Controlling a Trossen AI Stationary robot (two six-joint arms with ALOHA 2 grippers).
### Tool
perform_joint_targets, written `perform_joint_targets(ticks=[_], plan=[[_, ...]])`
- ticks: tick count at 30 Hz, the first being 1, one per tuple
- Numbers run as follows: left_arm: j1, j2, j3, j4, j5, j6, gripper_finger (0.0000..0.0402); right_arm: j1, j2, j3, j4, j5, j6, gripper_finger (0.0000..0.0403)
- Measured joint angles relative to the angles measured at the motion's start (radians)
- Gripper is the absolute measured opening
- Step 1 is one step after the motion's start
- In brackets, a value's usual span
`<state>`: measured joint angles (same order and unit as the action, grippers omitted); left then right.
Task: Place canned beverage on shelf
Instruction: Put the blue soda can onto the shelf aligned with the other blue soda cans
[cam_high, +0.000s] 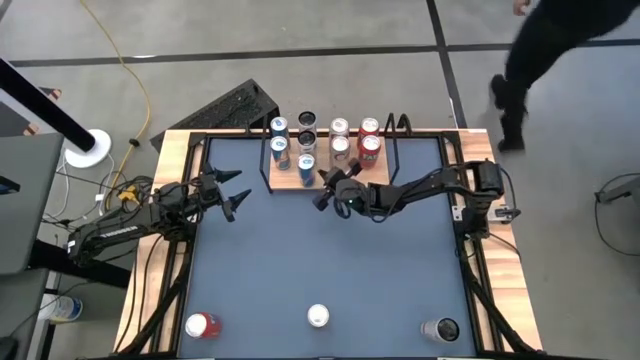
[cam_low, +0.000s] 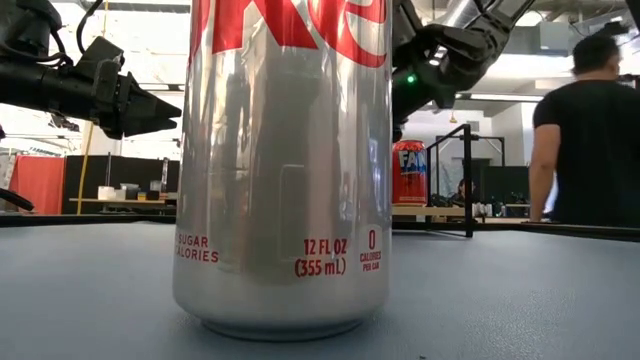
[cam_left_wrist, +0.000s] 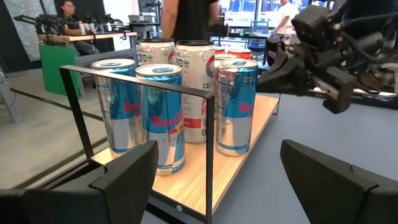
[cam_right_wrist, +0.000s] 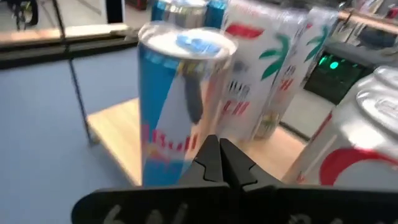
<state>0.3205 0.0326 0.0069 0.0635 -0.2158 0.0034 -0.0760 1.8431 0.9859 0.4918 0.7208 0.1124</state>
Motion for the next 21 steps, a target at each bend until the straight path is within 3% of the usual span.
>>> perform_joint_targets(ticks=[9, 21], plan=[[0.000, 0.000, 0.000, 0.000, 0.000, 0.000, 0.0327, -0.022, -0.008, -0.001, -0.030, -0.083, 0.019, 0.0000], [0.000, 0.000, 0.000, 0.000, 0.000, 0.000, 0.0327, -0.051, -0.007, 0.004, 0.073, -0.225, 0.003, 0.0000]])
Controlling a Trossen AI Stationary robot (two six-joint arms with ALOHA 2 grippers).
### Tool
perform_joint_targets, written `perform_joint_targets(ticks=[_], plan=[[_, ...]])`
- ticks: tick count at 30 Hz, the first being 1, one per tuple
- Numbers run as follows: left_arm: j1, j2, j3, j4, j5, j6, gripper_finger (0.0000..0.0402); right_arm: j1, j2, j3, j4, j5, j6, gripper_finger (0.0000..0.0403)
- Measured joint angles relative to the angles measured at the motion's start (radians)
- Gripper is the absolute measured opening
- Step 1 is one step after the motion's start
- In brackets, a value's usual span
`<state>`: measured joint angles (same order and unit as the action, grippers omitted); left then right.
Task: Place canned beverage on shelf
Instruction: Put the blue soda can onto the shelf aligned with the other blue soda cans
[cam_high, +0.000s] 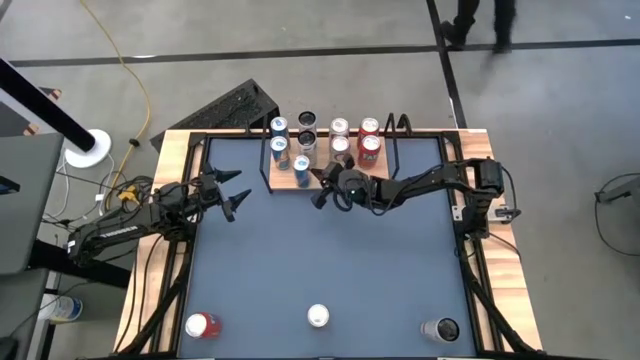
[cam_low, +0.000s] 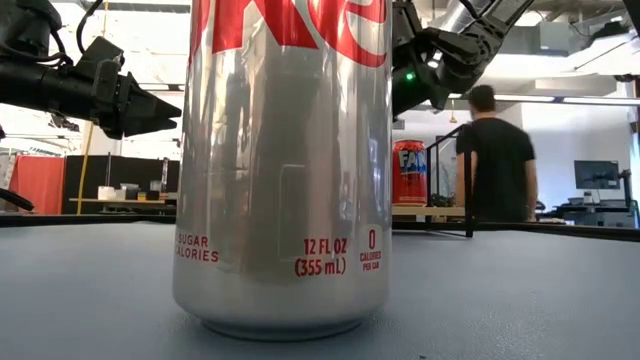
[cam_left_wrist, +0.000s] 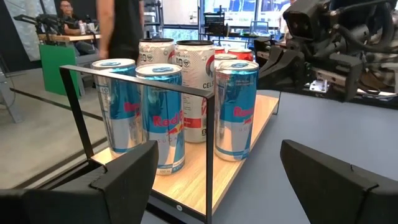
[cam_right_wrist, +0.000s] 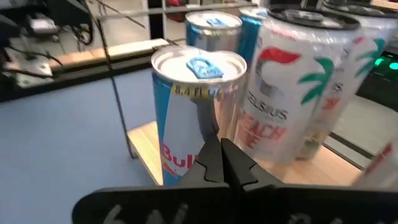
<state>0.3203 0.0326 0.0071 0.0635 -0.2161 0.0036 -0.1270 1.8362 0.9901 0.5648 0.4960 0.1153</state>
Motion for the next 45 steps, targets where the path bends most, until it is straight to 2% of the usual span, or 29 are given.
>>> perform_joint_targets(ticks=[4, 10, 14, 45], plan=[[0.000, 0.000, 0.000, 0.000, 0.000, 0.000, 0.0327, -0.001, 0.001, 0.000, 0.021, -0.005, 0.009, 0.0000], [0.000, 0.000, 0.000, 0.000, 0.000, 0.000, 0.0327, -0.027, 0.073, 0.011, 0.132, -0.069, 0.008, 0.0000], [0.000, 0.000, 0.000, 0.000, 0.000, 0.000, 0.0327, -0.036, 0.119, 0.044, 0.128, -0.080, -0.040, 0.0000], [0.000, 0.000, 0.000, -0.001, 0.002, 0.000, 0.0327, -0.046, 0.116, 0.097, 0.131, -0.104, -0.064, 0.0000]])
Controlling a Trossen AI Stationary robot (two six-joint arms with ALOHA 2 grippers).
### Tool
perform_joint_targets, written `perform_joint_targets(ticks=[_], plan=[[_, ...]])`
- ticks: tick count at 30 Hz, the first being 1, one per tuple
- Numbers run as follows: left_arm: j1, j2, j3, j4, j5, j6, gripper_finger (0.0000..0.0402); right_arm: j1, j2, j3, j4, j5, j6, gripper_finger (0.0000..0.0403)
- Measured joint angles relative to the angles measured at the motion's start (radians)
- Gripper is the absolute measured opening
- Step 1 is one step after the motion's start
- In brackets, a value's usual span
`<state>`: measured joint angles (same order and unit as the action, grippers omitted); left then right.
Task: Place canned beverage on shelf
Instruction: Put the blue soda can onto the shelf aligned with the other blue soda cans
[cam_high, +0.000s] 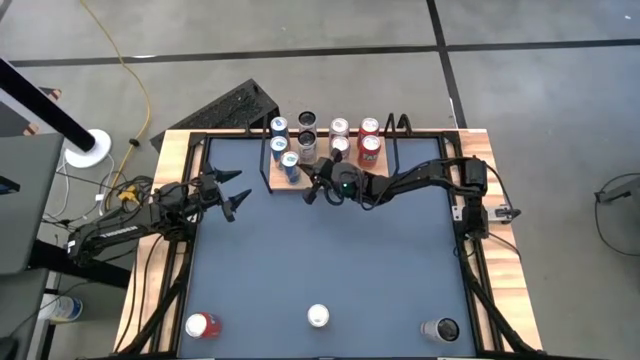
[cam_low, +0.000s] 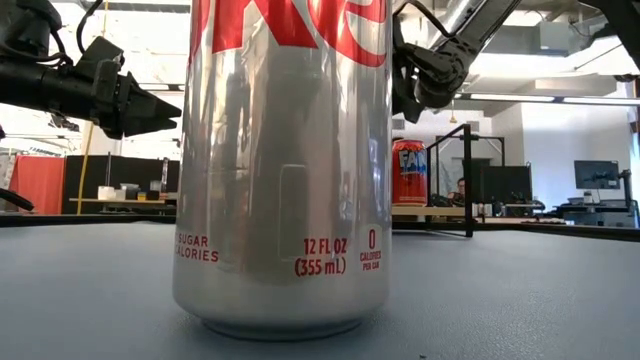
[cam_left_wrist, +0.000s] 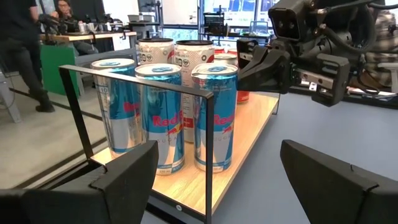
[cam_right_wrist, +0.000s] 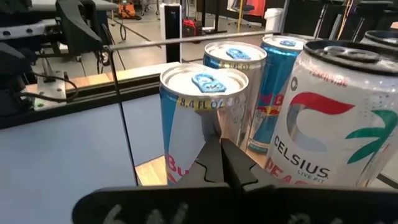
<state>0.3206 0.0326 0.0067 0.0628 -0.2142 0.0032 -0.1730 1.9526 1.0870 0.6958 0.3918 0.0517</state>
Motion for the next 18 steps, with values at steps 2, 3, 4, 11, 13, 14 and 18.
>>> perform_joint_targets(ticks=[2, 3, 4, 11, 13, 14, 18], plan=[[0.000, 0.000, 0.000, 0.000, 0.000, 0.000, 0.0327, 0.000, 0.000, 0.000, 0.003, -0.001, 0.000, 0.0000], [0.000, 0.000, 0.000, 0.000, 0.000, 0.000, 0.0327, 0.000, 0.000, 0.000, 0.003, -0.003, 0.001, 0.0000], [0.000, 0.000, 0.000, 0.000, 0.000, 0.000, 0.0327, 0.000, 0.000, 0.000, 0.003, -0.009, 0.001, 0.0000], [0.000, 0.000, 0.000, 0.000, -0.001, 0.000, 0.0327, 0.001, 0.000, 0.000, 0.008, -0.028, -0.007, 0.0000], [0.000, 0.000, 0.000, 0.000, -0.001, 0.000, 0.0327, 0.001, -0.003, 0.000, -0.024, -0.010, -0.021, 0.0000], [0.000, 0.000, 0.000, 0.000, -0.001, 0.000, 0.0327, 0.002, -0.007, 0.000, -0.048, 0.009, -0.023, 0.0000], [0.000, 0.000, 0.000, 0.000, -0.001, 0.000, 0.0327, 0.002, -0.012, 0.000, -0.047, 0.051, -0.022, 0.0000]])
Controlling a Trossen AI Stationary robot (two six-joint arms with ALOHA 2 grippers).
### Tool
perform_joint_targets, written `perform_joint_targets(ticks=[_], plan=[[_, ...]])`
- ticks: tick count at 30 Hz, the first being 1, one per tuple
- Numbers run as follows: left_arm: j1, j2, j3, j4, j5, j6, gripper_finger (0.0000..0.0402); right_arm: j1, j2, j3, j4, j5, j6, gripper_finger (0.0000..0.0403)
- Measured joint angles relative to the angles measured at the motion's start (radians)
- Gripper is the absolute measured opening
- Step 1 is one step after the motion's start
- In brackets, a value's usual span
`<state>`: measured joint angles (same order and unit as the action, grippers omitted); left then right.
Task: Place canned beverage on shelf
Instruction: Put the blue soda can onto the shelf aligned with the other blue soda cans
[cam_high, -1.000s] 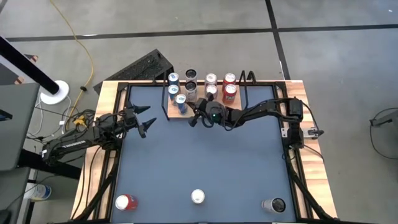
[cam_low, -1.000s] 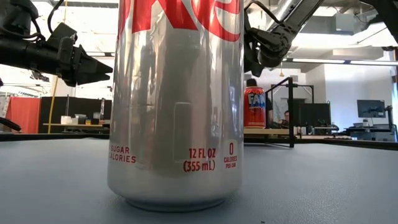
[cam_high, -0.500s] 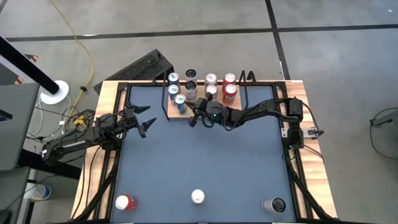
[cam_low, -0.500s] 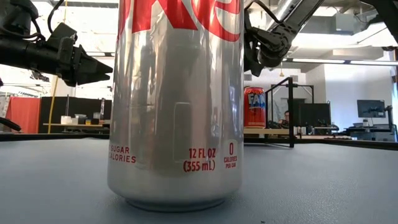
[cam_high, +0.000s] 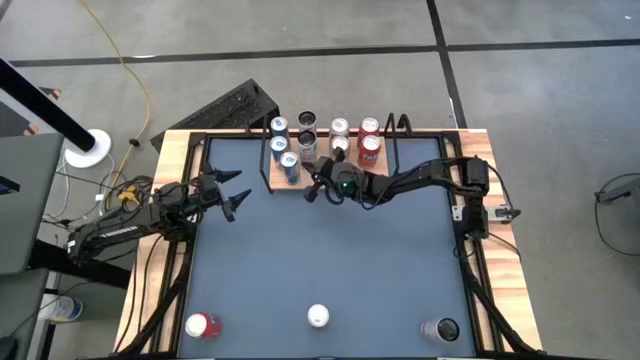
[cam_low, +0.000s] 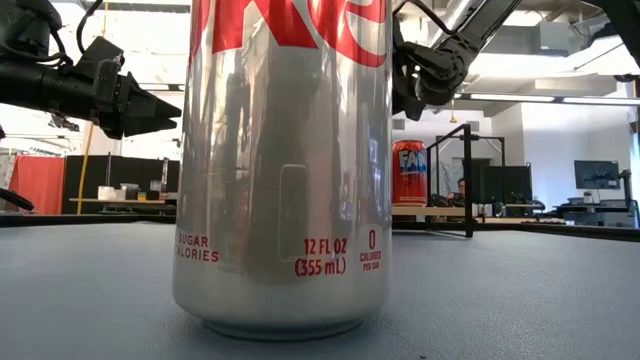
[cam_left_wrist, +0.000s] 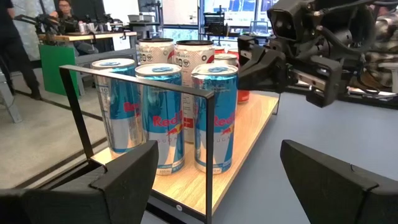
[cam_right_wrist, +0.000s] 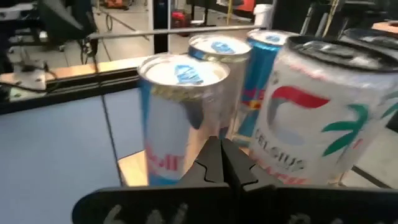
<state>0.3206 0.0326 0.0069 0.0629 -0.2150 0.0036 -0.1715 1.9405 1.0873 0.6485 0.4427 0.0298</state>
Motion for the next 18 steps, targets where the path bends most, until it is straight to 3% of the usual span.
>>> perform_joint_targets(ticks=[18], plan=[[0.000, 0.000, 0.000, 0.000, -0.001, 0.000, 0.0327, 0.000, 0.012, 0.014, 0.096, 0.003, 0.029, 0.0000]])
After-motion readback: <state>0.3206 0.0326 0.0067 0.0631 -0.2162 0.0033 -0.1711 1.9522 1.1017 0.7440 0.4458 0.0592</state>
